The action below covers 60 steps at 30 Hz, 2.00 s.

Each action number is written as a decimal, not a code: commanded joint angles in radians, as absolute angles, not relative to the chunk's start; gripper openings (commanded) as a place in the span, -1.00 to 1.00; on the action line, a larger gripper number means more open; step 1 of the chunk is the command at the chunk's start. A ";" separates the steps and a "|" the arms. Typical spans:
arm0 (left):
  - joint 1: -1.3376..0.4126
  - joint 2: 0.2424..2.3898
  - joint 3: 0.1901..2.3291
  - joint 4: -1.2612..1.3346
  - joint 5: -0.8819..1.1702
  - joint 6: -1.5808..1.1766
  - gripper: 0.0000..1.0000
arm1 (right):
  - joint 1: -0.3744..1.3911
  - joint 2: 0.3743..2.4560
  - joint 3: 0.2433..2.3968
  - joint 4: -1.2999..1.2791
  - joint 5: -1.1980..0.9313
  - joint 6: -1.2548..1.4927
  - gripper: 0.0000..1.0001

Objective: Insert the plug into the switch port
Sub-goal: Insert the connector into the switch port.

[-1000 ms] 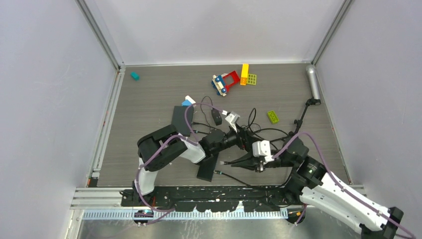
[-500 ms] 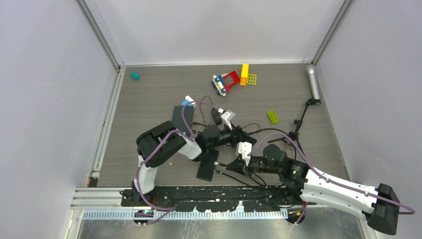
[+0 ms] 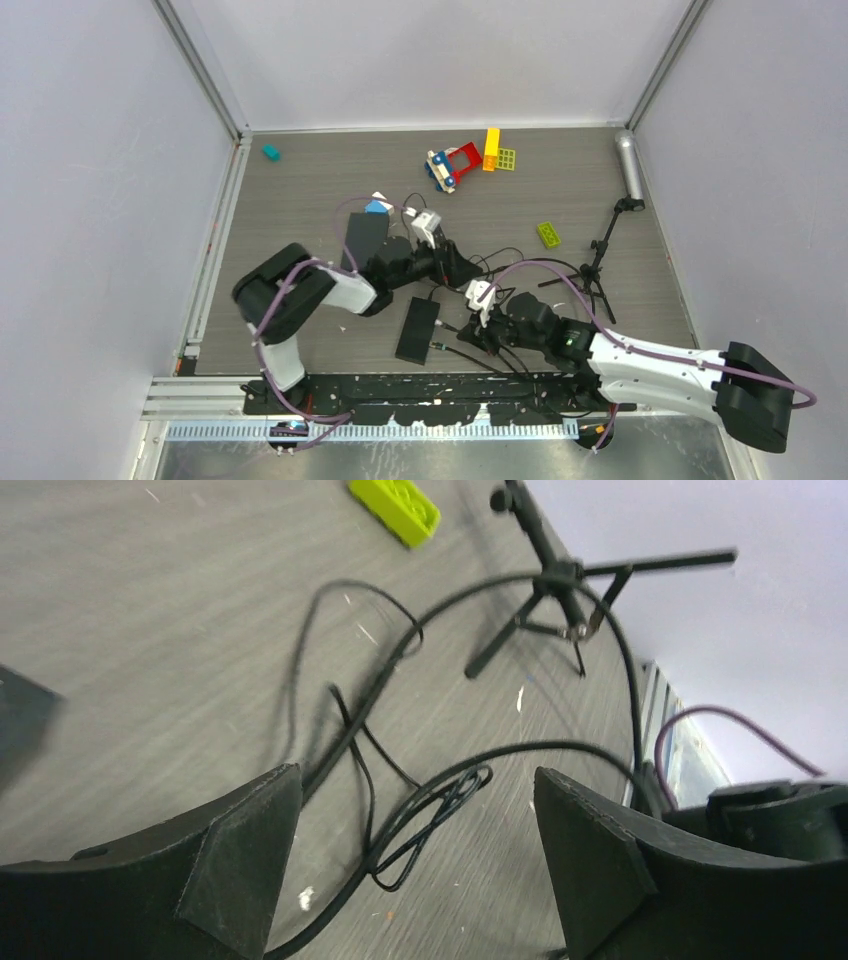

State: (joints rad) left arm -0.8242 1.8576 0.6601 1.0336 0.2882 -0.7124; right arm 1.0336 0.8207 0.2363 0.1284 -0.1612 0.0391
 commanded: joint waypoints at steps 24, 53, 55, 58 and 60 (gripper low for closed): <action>-0.904 0.863 0.412 -0.020 -0.090 -0.609 0.90 | 1.138 1.062 0.221 0.313 0.254 0.202 -0.99; -1.219 1.191 0.485 -0.044 -0.410 -0.637 0.99 | 1.193 1.034 0.272 0.259 0.290 0.038 -0.99; -1.223 1.238 0.496 -0.030 -0.416 -0.640 0.99 | 1.194 1.012 0.279 0.219 0.251 0.054 -0.99; -1.234 1.295 0.525 -0.035 -0.433 -0.640 0.99 | 1.194 0.944 0.265 0.189 0.235 0.086 -0.99; -1.237 1.324 0.537 -0.045 -0.445 -0.641 0.93 | 1.194 0.892 0.256 0.171 0.227 0.102 -0.99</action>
State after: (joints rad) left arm -1.2274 1.2739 0.4969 -0.0582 -0.3733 -0.6300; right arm 1.1893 0.9833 0.2520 0.1818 0.2508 0.0631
